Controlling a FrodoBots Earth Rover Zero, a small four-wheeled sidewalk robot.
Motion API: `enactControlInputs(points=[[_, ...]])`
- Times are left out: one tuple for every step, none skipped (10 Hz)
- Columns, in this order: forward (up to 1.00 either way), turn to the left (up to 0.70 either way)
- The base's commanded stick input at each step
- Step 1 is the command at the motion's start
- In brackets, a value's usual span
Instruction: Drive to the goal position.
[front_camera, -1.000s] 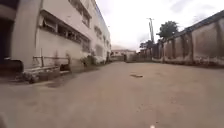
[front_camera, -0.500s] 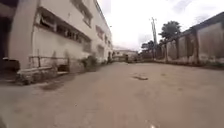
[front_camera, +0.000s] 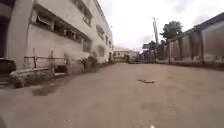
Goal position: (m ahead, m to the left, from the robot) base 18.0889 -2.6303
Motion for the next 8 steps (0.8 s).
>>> enactControlInputs(points=[[0.7, 0.0], [0.7, 0.0], [0.7, 0.0], [0.7, 0.0], [0.7, 0.0], [0.7, 0.0], [0.7, 0.0], [0.7, 0.0]])
